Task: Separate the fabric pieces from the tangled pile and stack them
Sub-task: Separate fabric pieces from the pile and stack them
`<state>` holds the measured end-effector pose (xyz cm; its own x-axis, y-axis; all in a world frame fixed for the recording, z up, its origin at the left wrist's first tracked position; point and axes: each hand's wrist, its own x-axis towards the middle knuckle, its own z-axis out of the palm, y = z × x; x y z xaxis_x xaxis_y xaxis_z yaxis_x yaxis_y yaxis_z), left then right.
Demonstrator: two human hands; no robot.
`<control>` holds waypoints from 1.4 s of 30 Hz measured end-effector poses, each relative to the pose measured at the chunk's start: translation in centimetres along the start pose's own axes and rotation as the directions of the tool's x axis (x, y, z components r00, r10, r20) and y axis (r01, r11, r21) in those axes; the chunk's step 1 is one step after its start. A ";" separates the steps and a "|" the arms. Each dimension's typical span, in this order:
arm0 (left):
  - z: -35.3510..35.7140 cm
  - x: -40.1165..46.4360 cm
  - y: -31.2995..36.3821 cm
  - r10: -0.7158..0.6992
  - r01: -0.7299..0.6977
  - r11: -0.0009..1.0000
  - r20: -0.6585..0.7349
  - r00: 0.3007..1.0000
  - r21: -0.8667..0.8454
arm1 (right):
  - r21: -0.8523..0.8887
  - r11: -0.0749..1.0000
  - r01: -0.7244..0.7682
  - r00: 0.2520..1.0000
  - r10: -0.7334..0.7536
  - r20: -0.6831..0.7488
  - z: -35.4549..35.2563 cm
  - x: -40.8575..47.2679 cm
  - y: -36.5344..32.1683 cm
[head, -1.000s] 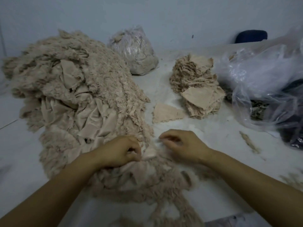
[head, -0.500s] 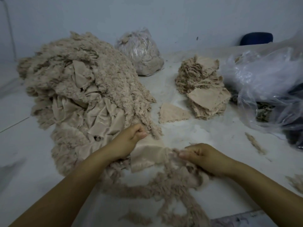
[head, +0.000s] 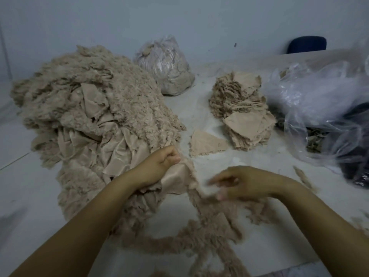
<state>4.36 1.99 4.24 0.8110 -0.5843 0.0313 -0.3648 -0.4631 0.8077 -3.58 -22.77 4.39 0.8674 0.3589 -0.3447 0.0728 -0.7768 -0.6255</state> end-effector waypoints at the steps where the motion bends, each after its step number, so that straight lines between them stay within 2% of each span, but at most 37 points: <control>1: 0.3 0.3 0.2 0.009 -0.009 1.000 0.012 1.000 -0.002 | 0.084 0.997 -0.001 0.990 0.013 -0.140 0.5 1.0 -0.6; 2: 0.5 0.5 0.4 0.007 -0.007 1.000 0.019 1.000 0.002 | 0.129 0.991 0.023 0.977 0.005 -0.214 1.2 2.1 -1.1; 4: 0.8 1.2 0.3 -0.037 0.035 0.997 0.027 0.999 0.068 | 0.138 0.990 0.035 0.977 -0.005 -0.212 2.9 3.7 -1.7; 7: 1.0 1.8 -0.2 -0.093 0.076 0.945 0.039 0.995 0.318 | 0.283 0.959 0.006 0.977 0.055 -0.207 4.3 4.2 -1.0; 9: 1.4 1.8 0.0 -0.093 0.062 0.934 0.072 0.993 0.352 | 0.350 0.936 0.042 0.967 0.050 -0.251 4.6 4.2 -1.0; 12: 2.6 1.9 0.6 -0.058 -0.024 0.938 0.225 0.973 0.345 | 0.357 0.919 0.169 0.932 -0.031 -0.362 5.0 4.3 -1.2; 13: 2.8 2.0 0.6 -0.029 -0.048 0.947 0.235 0.972 0.318 | 0.346 0.921 0.181 0.920 -0.034 -0.390 4.9 4.2 -1.2; 15: 2.3 2.0 0.1 0.002 -0.024 0.979 0.110 0.994 0.204 | 0.331 0.932 0.146 0.926 -0.012 -0.377 4.4 3.1 -0.6; 17: 1.2 1.8 -0.7 -0.009 0.013 0.997 -0.053 0.999 0.074 | 0.346 0.934 0.088 0.972 -0.005 -0.235 3.7 1.6 0.5; 19: 0.6 1.3 -1.0 -0.007 -0.002 0.996 -0.113 0.994 -0.087 | 0.368 0.930 0.019 0.998 0.006 -0.069 2.8 0.2 0.7; 20: 0.7 1.2 -0.7 0.011 -0.028 0.989 -0.115 0.993 -0.146 | 0.363 0.932 0.013 0.997 0.017 -0.081 2.2 0.0 0.4; 21: 1.2 1.2 -0.1 0.035 -0.053 0.982 -0.097 0.995 -0.180 | 0.368 0.929 0.038 0.985 0.027 -0.171 1.8 0.2 -0.3; 23: 2.8 1.5 1.2 0.078 -0.092 0.969 -0.069 0.995 -0.231 | 0.393 0.903 0.172 0.926 -0.012 -0.378 1.6 1.4 -2.0; 25: 3.9 2.0 2.3 0.101 -0.133 0.940 -0.115 0.988 -0.315 | 0.442 0.850 0.288 0.893 -0.071 -0.445 2.4 3.1 -3.5; 26: 4.1 2.1 2.5 0.095 -0.148 0.923 -0.161 0.982 -0.356 | 0.508 0.801 0.316 0.872 -0.034 -0.489 3.0 3.9 -3.8; 27: 4.0 2.2 2.4 0.070 -0.142 0.910 -0.194 0.979 -0.389 | 0.607 0.723 0.330 0.841 0.066 -0.536 3.3 4.4 -3.9; 29: 3.6 2.1 1.5 -0.027 -0.042 0.908 -0.160 0.987 -0.417 | 0.749 0.559 0.356 0.781 0.262 -0.567 3.3 5.1 -3.2; 32: 3.6 1.4 -0.5 -0.074 0.048 0.945 -0.070 0.995 -0.323 | 0.780 0.472 0.411 0.726 0.347 -0.593 3.0 5.5 -2.3; 35: 3.4 1.0 -1.3 -0.084 0.039 0.948 -0.131 0.988 -0.316 | 0.813 0.336 0.475 0.699 0.418 -0.581 2.9 5.8 -1.5; 36: 3.3 1.0 -1.3 -0.078 0.031 0.955 -0.149 0.986 -0.295 | 0.813 0.332 0.479 0.694 0.424 -0.582 2.9 5.9 -1.3; 37: 3.3 1.1 -1.2 -0.075 0.026 0.958 -0.162 0.984 -0.285 | 0.800 0.377 0.467 0.681 0.423 -0.597 2.9 6.0 -1.1; 39: 3.4 1.5 -1.1 -0.088 0.034 0.947 -0.158 0.984 -0.320 | 0.736 0.536 0.413 0.641 0.402 -0.653 2.9 6.3 -0.8; 40: 3.6 1.7 -1.0 -0.102 0.040 0.936 -0.161 0.982 -0.349 | 0.718 0.571 0.398 0.635 0.393 -0.665 2.9 6.5 -0.8; 41: 3.9 1.9 -0.7 -0.122 0.043 0.925 -0.186 0.975 -0.378 | 0.733 0.549 0.401 0.637 0.408 -0.654 2.9 6.8 -0.9; 42: 4.3 2.0 -0.3 -0.143 0.039 0.912 -0.227 0.963 -0.409 | 0.768 0.480 0.424 0.635 0.447 -0.630 2.9 7.2 -1.1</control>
<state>4.09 -1.92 1.52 0.9373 -0.3451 0.0481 -0.1139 -0.1730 0.9783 1.15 -17.83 0.59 0.8936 -0.4452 -0.0577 0.0243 0.1764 -0.9840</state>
